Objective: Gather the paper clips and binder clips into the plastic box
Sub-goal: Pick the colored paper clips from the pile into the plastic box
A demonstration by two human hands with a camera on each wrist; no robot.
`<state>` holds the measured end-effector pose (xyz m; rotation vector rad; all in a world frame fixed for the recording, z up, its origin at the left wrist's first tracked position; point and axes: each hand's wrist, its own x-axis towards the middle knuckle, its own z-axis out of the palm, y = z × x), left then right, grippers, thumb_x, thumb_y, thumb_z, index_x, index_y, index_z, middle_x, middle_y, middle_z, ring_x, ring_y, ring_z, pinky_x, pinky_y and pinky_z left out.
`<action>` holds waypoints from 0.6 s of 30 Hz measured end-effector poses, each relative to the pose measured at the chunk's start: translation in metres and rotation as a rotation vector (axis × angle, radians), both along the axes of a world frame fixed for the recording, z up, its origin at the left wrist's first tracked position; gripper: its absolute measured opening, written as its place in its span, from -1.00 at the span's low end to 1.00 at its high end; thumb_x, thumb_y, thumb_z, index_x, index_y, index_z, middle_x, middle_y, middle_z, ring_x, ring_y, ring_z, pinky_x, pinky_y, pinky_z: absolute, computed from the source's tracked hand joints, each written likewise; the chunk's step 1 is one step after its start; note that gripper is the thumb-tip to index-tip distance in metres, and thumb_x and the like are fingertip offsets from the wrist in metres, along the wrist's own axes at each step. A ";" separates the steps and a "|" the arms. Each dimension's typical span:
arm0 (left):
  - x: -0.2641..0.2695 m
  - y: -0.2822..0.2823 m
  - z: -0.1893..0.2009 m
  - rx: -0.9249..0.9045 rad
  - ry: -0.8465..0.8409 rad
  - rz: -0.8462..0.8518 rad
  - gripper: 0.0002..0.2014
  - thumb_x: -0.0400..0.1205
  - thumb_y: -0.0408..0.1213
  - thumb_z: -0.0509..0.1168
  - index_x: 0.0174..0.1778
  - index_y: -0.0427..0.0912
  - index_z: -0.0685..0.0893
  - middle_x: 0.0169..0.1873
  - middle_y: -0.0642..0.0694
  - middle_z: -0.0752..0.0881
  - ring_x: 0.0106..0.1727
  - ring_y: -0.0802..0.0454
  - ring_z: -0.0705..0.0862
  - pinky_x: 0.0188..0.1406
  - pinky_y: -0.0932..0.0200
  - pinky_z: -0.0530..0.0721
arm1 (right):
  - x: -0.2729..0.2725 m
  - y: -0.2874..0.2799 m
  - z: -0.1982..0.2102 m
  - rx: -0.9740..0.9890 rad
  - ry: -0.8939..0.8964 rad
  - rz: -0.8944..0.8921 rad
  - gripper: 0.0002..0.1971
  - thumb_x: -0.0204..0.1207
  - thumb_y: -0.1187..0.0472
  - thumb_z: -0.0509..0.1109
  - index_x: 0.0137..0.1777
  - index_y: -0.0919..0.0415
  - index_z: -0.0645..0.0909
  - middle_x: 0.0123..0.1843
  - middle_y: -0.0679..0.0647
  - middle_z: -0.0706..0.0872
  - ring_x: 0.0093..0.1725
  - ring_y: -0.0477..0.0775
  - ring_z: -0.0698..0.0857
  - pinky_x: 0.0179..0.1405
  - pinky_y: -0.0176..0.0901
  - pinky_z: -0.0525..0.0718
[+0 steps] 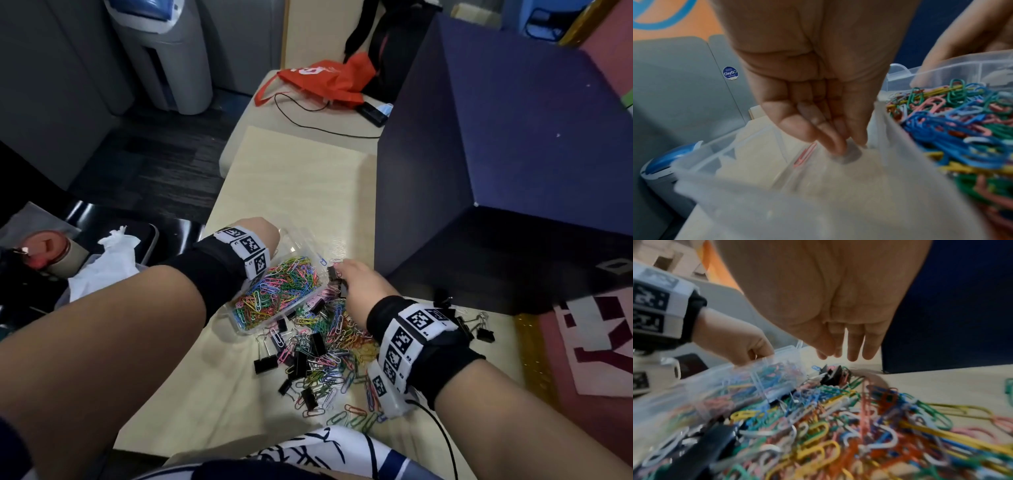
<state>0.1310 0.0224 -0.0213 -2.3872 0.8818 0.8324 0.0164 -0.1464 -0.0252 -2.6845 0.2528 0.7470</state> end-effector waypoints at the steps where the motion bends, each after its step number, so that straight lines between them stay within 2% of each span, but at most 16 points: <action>1: 0.003 -0.001 0.000 -0.040 -0.015 -0.008 -0.89 0.68 -0.28 0.14 0.05 -0.15 0.54 -0.03 -0.14 0.51 -0.36 0.11 0.48 -0.40 0.27 0.51 | -0.002 -0.001 -0.002 -0.003 0.030 0.052 -0.29 0.49 0.52 0.13 0.64 0.09 0.19 0.69 0.04 0.16 0.59 0.19 0.29 0.56 -0.07 0.26; 2: 0.007 0.000 -0.002 -0.021 -0.007 -0.042 -0.89 0.66 -0.30 0.18 0.01 -0.20 0.58 -0.08 -0.13 0.53 -0.36 0.07 0.50 -0.40 0.23 0.52 | -0.005 -0.001 -0.004 -0.014 0.060 0.078 -0.23 0.45 0.53 0.12 0.67 0.09 0.13 0.71 0.00 0.10 0.62 0.19 0.24 0.60 -0.04 0.23; 4: 0.008 0.003 -0.011 0.016 0.023 0.071 -0.89 0.57 -0.39 0.27 -0.04 -0.29 0.64 -0.19 -0.15 0.60 -0.30 -0.05 0.56 -0.32 0.21 0.55 | -0.010 -0.002 -0.007 -0.042 0.083 0.064 -0.23 0.45 0.51 0.10 0.68 0.10 0.09 0.71 0.00 0.10 0.61 0.22 0.22 0.60 0.04 0.26; 6: 0.002 0.002 -0.007 -0.103 -0.012 0.141 -0.92 0.61 -0.39 0.22 -0.02 -0.28 0.48 -0.27 -0.13 0.58 -0.30 -0.11 0.55 -0.35 0.19 0.53 | -0.014 -0.003 -0.010 -0.081 0.087 0.045 -0.35 0.47 0.44 0.12 0.60 0.13 0.26 0.64 0.05 0.22 0.54 0.25 0.31 0.52 0.08 0.36; 9: 0.001 -0.002 -0.006 -0.281 -0.039 0.165 -0.73 0.60 -0.44 0.20 0.20 -0.15 0.45 -0.12 -0.18 0.62 -0.14 -0.18 0.63 -0.23 0.07 0.60 | -0.021 -0.003 -0.009 -0.129 0.106 -0.001 -0.48 0.46 0.42 0.13 0.44 0.16 0.42 0.49 0.08 0.35 0.40 0.24 0.41 0.39 0.06 0.47; 11: 0.000 -0.003 -0.010 -0.249 -0.037 0.156 -0.72 0.56 -0.47 0.24 0.17 -0.15 0.50 -0.04 -0.20 0.65 -0.07 -0.18 0.65 -0.11 0.05 0.66 | -0.022 -0.002 -0.008 -0.127 0.064 -0.024 -0.46 0.45 0.45 0.11 0.45 0.18 0.40 0.45 0.10 0.36 0.38 0.22 0.41 0.36 0.07 0.48; 13: 0.001 -0.005 -0.011 -0.170 -0.045 0.179 -0.79 0.53 -0.46 0.28 0.05 -0.18 0.54 -0.06 -0.18 0.68 -0.06 -0.18 0.67 -0.06 0.06 0.71 | -0.022 -0.002 -0.009 -0.098 -0.011 -0.004 -0.41 0.46 0.48 0.10 0.52 0.18 0.34 0.52 0.09 0.30 0.44 0.21 0.38 0.41 0.05 0.44; 14: 0.001 -0.006 -0.007 -0.140 -0.035 0.216 -0.83 0.53 -0.44 0.30 0.01 -0.18 0.57 -0.05 -0.17 0.69 -0.05 -0.18 0.68 -0.12 0.12 0.72 | -0.021 -0.002 -0.008 -0.073 -0.034 0.024 -0.37 0.46 0.50 0.10 0.56 0.18 0.30 0.59 0.08 0.24 0.50 0.21 0.34 0.47 0.03 0.39; 15: 0.000 -0.007 -0.005 -0.129 0.008 0.269 -0.83 0.56 -0.39 0.29 0.06 -0.19 0.63 0.00 -0.17 0.71 0.01 -0.19 0.69 -0.23 0.22 0.69 | -0.019 -0.003 -0.008 -0.048 -0.040 0.058 -0.33 0.46 0.52 0.11 0.60 0.18 0.24 0.65 0.04 0.16 0.56 0.20 0.28 0.52 -0.01 0.32; 16: 0.001 -0.005 -0.007 -0.098 0.029 0.245 -0.79 0.61 -0.35 0.25 0.14 -0.22 0.66 0.08 -0.18 0.71 0.09 -0.20 0.69 -0.33 0.29 0.61 | -0.018 -0.004 -0.008 -0.028 -0.032 0.091 -0.29 0.45 0.53 0.11 0.63 0.18 0.18 0.69 0.00 0.08 0.61 0.18 0.22 0.56 -0.04 0.26; 17: 0.001 -0.004 -0.006 -0.064 0.051 0.217 -0.77 0.63 -0.31 0.23 0.15 -0.24 0.68 0.12 -0.19 0.70 0.12 -0.23 0.69 -0.36 0.29 0.57 | -0.016 -0.005 -0.007 -0.019 -0.016 0.114 -0.27 0.46 0.53 0.12 0.65 0.19 0.14 0.71 -0.02 0.01 0.64 0.15 0.18 0.58 -0.06 0.23; 18: 0.006 -0.004 -0.012 0.004 0.063 0.168 -0.82 0.60 -0.28 0.27 0.04 -0.21 0.72 0.07 -0.18 0.72 0.03 -0.24 0.71 -0.31 0.24 0.60 | -0.014 -0.006 -0.007 -0.020 0.009 0.125 -0.27 0.47 0.52 0.12 0.66 0.19 0.12 0.72 -0.04 -0.03 0.65 0.13 0.16 0.59 -0.06 0.22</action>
